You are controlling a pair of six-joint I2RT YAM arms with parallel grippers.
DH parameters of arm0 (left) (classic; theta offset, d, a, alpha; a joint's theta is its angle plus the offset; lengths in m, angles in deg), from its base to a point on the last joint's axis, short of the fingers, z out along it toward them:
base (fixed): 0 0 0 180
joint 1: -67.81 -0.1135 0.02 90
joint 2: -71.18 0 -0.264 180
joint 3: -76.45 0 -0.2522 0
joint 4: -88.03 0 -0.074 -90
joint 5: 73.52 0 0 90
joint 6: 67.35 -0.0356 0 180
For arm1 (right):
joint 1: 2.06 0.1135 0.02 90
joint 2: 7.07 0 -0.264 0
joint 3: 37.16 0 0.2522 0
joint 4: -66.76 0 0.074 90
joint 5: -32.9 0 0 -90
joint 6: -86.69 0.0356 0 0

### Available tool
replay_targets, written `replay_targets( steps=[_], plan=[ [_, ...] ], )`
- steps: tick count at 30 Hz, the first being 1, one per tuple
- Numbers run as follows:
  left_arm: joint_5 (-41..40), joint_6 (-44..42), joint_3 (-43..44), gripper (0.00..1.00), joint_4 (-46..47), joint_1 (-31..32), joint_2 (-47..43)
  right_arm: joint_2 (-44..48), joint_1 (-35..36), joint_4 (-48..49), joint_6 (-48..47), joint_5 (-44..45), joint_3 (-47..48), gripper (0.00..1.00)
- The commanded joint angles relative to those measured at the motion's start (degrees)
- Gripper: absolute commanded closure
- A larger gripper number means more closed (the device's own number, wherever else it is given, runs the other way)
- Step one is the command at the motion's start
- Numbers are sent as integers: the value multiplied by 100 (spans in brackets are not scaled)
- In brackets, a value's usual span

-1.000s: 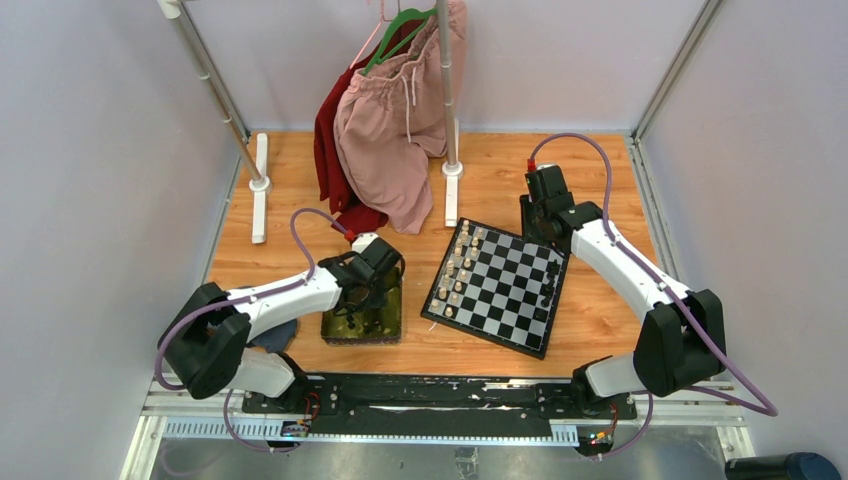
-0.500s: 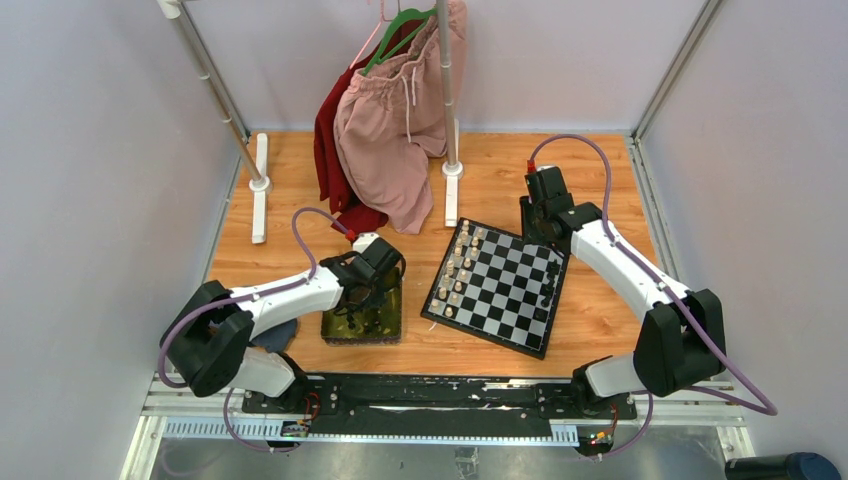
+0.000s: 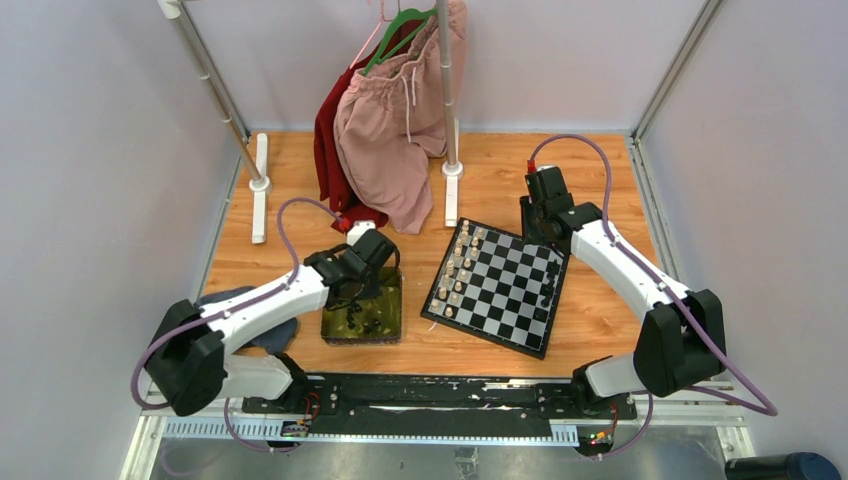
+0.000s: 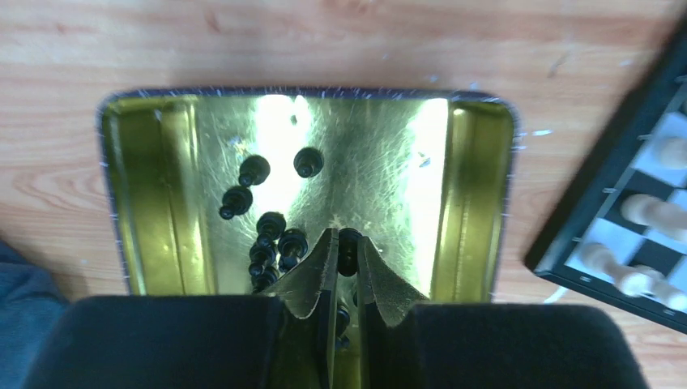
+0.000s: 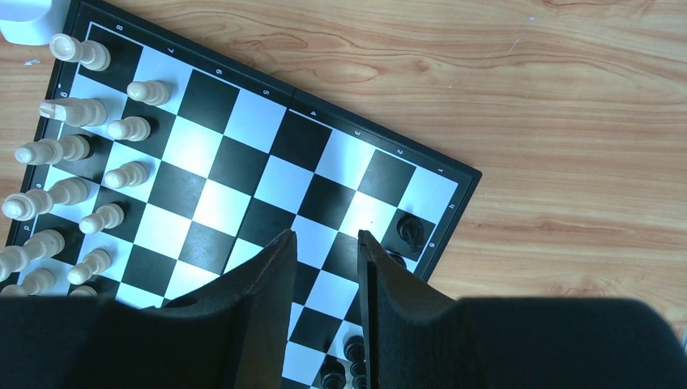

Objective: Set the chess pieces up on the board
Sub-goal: Pick up the chess piece from the storage box, then place the chess piece on the chessboard.

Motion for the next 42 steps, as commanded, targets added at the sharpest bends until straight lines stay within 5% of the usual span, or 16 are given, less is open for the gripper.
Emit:
replay_targets(
  steps=[1,8,24,42],
  plan=[
    [-427,-541,698,100,-685,48,-473,190,26,-110,-30,177,-30,62],
    [-673,-1198,2074,100,-1221,746,-63,550,-274,-165,187,279,-177,63],
    [244,-2733,5468,100,-1180,2020,3444,1878,-1954,-139,962,199,-1318,65],
    [805,-3098,6710,100,-886,2301,5193,2409,-2392,-169,1042,-60,-1817,66]
  ],
)
